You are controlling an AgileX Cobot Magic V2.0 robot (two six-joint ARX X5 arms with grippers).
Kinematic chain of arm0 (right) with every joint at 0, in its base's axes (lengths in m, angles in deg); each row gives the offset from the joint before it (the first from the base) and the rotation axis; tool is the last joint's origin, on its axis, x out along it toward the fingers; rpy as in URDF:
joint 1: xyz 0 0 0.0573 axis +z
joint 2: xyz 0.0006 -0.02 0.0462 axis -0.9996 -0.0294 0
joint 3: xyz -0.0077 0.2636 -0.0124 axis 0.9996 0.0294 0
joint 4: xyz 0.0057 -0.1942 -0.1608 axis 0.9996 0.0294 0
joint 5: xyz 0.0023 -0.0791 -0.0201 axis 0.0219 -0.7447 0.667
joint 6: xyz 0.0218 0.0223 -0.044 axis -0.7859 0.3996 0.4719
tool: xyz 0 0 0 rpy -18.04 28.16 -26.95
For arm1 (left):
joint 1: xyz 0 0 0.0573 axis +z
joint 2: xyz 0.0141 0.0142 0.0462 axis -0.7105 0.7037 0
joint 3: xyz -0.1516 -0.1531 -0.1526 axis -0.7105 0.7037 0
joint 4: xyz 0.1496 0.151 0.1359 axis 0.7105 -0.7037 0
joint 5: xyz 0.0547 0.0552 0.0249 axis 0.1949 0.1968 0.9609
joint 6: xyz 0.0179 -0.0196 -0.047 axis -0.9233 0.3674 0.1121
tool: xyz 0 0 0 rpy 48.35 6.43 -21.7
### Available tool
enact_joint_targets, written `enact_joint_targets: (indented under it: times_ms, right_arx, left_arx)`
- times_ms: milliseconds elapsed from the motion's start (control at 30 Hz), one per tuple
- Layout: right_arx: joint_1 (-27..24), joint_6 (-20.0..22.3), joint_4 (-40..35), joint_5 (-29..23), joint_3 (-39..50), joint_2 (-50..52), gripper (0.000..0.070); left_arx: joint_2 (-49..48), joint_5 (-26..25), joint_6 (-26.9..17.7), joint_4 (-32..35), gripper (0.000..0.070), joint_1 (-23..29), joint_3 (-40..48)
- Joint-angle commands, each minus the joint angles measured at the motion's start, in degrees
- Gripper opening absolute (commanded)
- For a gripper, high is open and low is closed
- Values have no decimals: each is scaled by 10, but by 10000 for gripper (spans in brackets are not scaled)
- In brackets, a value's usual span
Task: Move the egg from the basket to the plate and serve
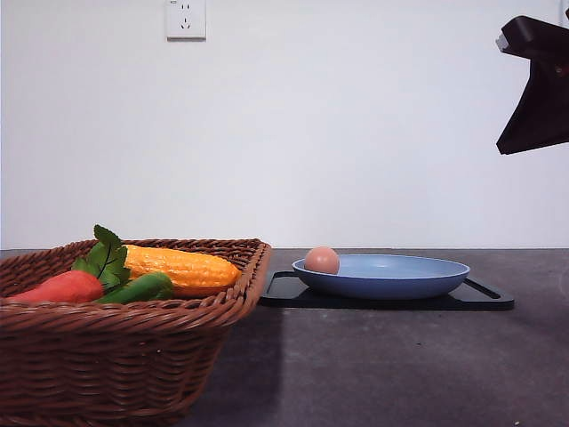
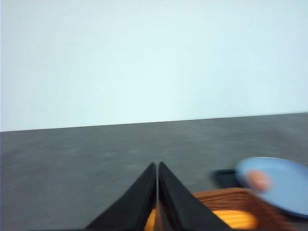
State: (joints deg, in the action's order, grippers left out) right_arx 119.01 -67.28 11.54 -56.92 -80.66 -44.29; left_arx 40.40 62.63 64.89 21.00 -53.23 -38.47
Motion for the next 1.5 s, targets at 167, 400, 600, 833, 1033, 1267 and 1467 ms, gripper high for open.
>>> enact_joint_targets:
  times_ms: [167, 400, 600, 833, 1033, 1267, 1467]
  right_arx:
    - [2, -6, -7, -3, -6, -2, 0]
    - [2, -6, -7, -2, -6, -2, 0]
    - [2, -6, -7, -2, -6, -2, 0]
    - [2, -6, -7, -2, -6, -2, 0]
    - [2, -6, -7, -3, -6, -2, 0]
    - [2, -6, -7, -2, -6, -2, 0]
    - [2, -6, -7, -2, -6, -2, 0]
  left_arx:
    - [-49, 2, 5, 14, 0, 105, 100]
    - [-49, 29, 16, 32, 0, 119, 175]
    - [-49, 63, 64, 32, 0, 119, 206]
    - [-49, 61, 69, 33, 0, 101, 218]
    - [-49, 61, 69, 33, 0, 92, 218]
    - [-49, 61, 69, 33, 0, 92, 218]
    - [-49, 61, 69, 33, 0, 92, 218]
